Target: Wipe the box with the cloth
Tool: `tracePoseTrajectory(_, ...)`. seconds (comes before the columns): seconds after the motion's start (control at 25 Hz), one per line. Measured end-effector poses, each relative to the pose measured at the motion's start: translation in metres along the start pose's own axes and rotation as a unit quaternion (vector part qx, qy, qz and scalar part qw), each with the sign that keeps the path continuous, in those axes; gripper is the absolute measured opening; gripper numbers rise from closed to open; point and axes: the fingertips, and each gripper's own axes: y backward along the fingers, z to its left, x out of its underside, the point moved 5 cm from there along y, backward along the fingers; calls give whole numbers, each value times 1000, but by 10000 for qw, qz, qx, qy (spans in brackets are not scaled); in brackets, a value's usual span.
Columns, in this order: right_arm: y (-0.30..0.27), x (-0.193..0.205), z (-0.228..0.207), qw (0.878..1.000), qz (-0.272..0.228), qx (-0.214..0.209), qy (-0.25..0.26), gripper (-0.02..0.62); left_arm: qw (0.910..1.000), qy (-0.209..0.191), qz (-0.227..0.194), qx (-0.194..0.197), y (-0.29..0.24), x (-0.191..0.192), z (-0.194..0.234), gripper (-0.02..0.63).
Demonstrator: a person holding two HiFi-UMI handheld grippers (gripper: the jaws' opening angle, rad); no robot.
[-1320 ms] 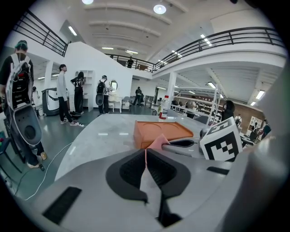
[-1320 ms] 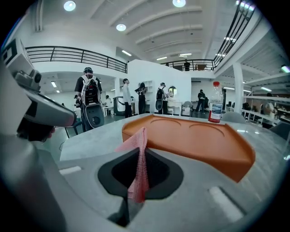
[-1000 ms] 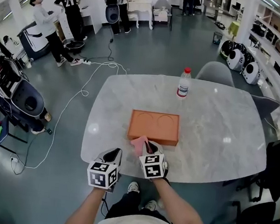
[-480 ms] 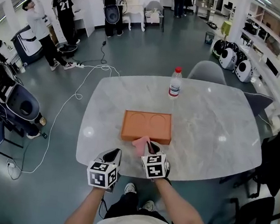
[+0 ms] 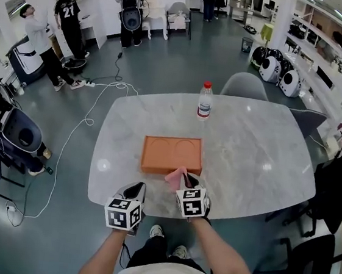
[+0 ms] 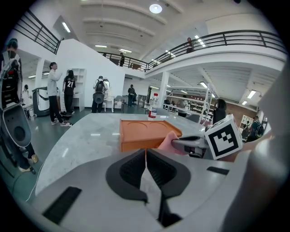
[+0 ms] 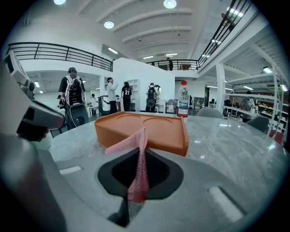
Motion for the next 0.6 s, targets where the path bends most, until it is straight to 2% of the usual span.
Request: tracePoseTrajectory(0.6,24,6,-48,9986,34,480,-209,18,9999,-51,42,157,-10,0,-16,15)
